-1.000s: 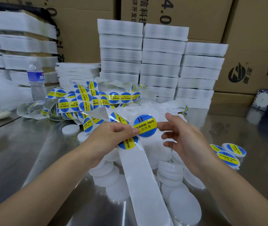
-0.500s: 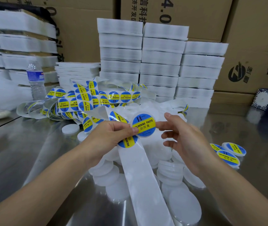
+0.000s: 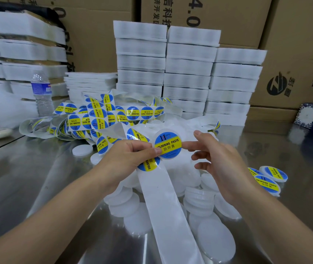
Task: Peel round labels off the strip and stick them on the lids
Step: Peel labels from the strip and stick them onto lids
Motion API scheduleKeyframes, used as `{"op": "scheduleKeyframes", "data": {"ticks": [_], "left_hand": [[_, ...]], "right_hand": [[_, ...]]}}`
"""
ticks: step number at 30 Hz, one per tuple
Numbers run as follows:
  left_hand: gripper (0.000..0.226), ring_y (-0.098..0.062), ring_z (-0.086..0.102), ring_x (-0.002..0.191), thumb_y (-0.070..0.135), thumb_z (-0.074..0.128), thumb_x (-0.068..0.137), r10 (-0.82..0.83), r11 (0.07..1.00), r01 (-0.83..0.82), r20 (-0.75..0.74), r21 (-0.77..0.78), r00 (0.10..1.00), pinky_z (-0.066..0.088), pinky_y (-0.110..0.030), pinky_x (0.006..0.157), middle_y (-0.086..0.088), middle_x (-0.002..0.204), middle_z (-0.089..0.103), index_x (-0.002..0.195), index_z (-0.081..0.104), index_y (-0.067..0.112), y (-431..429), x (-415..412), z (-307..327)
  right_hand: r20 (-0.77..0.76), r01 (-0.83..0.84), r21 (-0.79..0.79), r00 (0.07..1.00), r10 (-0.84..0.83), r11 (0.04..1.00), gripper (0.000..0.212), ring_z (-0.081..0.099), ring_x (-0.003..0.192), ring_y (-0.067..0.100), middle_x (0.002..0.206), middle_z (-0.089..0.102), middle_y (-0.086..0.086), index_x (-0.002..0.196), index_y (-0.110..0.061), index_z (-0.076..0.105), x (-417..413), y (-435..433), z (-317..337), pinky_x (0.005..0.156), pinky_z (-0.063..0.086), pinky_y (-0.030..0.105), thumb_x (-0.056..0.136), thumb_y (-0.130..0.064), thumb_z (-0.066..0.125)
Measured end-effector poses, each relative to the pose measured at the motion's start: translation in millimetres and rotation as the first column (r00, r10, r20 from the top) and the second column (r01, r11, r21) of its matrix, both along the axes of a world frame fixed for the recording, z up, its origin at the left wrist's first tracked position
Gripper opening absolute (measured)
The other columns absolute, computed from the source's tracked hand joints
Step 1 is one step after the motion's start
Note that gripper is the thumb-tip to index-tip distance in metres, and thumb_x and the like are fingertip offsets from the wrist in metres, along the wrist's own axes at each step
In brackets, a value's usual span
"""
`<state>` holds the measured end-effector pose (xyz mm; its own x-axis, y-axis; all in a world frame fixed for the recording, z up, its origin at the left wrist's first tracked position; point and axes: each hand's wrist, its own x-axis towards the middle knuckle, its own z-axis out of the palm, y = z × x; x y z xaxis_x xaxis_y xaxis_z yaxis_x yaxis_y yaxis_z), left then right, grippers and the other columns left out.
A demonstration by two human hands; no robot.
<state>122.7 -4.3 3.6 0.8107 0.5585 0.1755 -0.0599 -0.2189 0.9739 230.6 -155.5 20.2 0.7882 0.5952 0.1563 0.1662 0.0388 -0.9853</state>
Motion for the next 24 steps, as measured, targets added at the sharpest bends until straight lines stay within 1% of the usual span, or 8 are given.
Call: {"op": "scheduleKeyframes", "data": {"ticks": [5,10,14,16,18,20,22,24], "left_hand": [[0.018,0.004,0.056,0.056,0.032,0.071,0.076,0.007,1.000,-0.007,-0.007,0.026,1.000,0.040,-0.004,0.053,0.012,0.061,0.067,0.058,0.075,0.028,0,0,0],[0.019,0.005,0.057,0.056,0.032,0.071,0.077,0.003,1.000,-0.003,-0.014,0.030,1.000,0.041,-0.004,0.053,0.011,0.062,0.069,0.059,0.075,0.029,0,0,0],[0.016,0.003,0.059,0.059,0.032,0.071,0.077,0.002,1.000,-0.002,-0.006,0.008,1.000,0.042,-0.005,0.055,0.009,0.066,0.071,0.062,0.076,0.028,2,-1,0],[0.013,0.002,0.059,0.060,0.035,0.072,0.074,-0.016,1.000,0.016,-0.004,0.010,1.000,0.043,-0.005,0.056,0.009,0.068,0.071,0.063,0.076,0.028,1,-2,0],[0.018,0.002,0.059,0.061,0.045,0.072,0.061,-0.040,0.999,0.040,0.001,0.012,0.999,0.043,-0.005,0.057,0.008,0.068,0.071,0.064,0.076,0.028,-1,-2,1],[0.031,0.001,0.061,0.062,0.053,0.070,0.050,-0.069,0.998,0.069,0.005,0.011,0.998,0.044,-0.006,0.059,0.007,0.070,0.072,0.065,0.077,0.028,-3,-2,1],[0.033,0.000,0.062,0.063,0.054,0.069,0.048,-0.110,0.994,0.110,0.007,0.007,0.994,0.046,-0.008,0.061,0.006,0.071,0.073,0.066,0.078,0.027,-3,-3,1],[0.034,-0.001,0.063,0.064,0.052,0.069,0.049,-0.151,0.989,0.151,0.012,0.002,0.988,0.048,-0.009,0.062,0.005,0.071,0.073,0.067,0.078,0.025,-4,-3,0]], "right_hand": [[0.045,0.051,-0.009,0.998,-0.050,0.999,0.037,0.054,0.071,0.011,0.086,0.072,0.001,0.063,-0.032,0.076,0,0,-1,0.074,0.049,0.029,0.088,-0.043,0.051],[0.088,0.112,0.006,0.990,-0.112,0.994,0.041,0.050,0.050,-0.005,0.058,0.065,-0.017,0.057,-0.034,0.075,0,1,-1,0.052,0.042,0.006,0.089,-0.041,0.051],[0.085,0.148,0.067,0.984,-0.154,0.987,0.036,0.052,0.057,0.001,0.070,0.069,-0.012,0.062,-0.034,0.076,6,-2,1,0.064,0.046,0.023,0.090,-0.039,0.052],[0.083,0.147,0.085,0.985,-0.154,0.985,0.035,0.052,0.056,0.000,0.066,0.066,-0.014,0.065,-0.031,0.076,9,-3,2,0.061,0.044,0.024,0.090,-0.036,0.052],[0.098,0.116,0.074,0.988,-0.123,0.990,0.032,0.053,0.055,0.000,0.063,0.063,-0.016,0.069,-0.026,0.075,8,-1,0,0.059,0.043,0.023,0.090,-0.036,0.053],[0.157,0.057,0.038,0.986,-0.062,0.998,0.027,0.055,0.055,-0.001,0.064,0.063,-0.018,0.075,-0.028,0.072,3,3,-4,0.060,0.043,0.023,0.089,-0.039,0.052],[0.239,0.004,0.018,0.971,-0.009,1.000,0.023,0.057,0.057,-0.001,0.070,0.065,-0.019,0.081,-0.032,0.068,-2,6,-9,0.061,0.043,0.024,0.081,-0.051,0.054],[0.306,-0.043,0.008,0.951,0.039,0.999,0.038,0.058,0.057,0.001,0.074,0.065,-0.017,0.088,-0.037,0.064,-4,7,-13,0.060,0.042,0.023,0.069,-0.068,0.053]]}}
